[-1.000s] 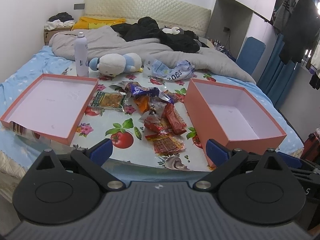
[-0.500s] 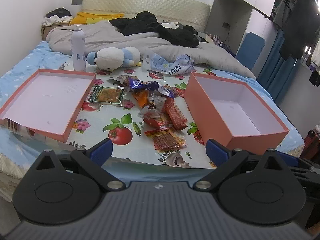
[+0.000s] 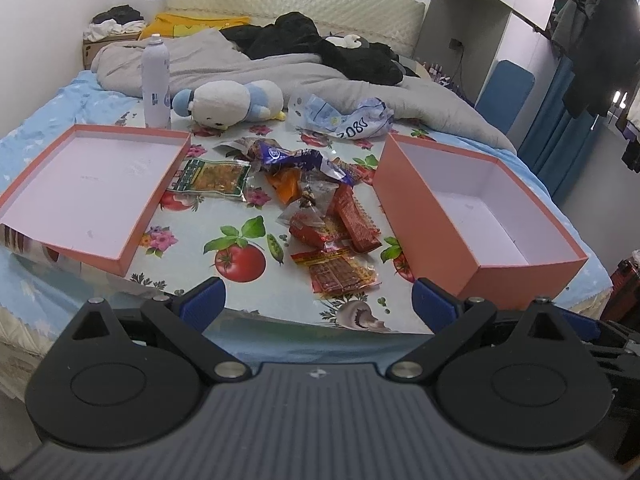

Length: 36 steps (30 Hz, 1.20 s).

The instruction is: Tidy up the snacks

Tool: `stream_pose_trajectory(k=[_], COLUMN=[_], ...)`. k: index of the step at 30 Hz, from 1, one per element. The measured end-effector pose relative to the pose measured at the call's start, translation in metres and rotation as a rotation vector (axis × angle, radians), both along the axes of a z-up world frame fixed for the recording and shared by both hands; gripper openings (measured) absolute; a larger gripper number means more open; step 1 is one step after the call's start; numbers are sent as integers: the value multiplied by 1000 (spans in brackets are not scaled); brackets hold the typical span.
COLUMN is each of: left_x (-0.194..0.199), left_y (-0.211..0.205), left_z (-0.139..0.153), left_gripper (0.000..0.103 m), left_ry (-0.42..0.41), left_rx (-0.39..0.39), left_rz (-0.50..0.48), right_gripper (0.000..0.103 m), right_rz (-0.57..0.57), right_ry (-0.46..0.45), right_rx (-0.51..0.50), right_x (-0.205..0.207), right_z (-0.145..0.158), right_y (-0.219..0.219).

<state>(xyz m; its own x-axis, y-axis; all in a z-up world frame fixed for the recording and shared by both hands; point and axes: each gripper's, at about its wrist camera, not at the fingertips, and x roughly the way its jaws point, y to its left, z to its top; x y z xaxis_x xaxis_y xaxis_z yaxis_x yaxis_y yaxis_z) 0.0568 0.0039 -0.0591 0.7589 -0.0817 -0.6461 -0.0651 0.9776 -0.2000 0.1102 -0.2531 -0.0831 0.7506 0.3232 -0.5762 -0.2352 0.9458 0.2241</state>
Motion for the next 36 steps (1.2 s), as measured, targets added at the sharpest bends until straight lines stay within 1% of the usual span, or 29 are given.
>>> stream_pose_trajectory(k=[5,16,23,26,32,36], left_x=[2,3,4,7,18,29], left_y=[-2,-6,-6,-5,-2,3], left_z=[-6,-8,-12,-13,-14,-21], left_gripper=[101,101,101,101,101,101], left_ry=[9,11,18,22,8,23], left_rx=[-1,-1,-6,-15,-7,-3], left_rz=[2,-4,-9,-7,-2,2], right_gripper=[103,103,103,103,103,103], right_rz=[5,1,17,23,5,9], right_ry=[11,14,13,17,47,16], right_rx=[1,7,-11,-4,-4,-24], right_x=[3,2,3,4,12,13], right_z=[-3,-6,-7,-9,-18,-20], right_y=[-1,-4,0,2,4,11])
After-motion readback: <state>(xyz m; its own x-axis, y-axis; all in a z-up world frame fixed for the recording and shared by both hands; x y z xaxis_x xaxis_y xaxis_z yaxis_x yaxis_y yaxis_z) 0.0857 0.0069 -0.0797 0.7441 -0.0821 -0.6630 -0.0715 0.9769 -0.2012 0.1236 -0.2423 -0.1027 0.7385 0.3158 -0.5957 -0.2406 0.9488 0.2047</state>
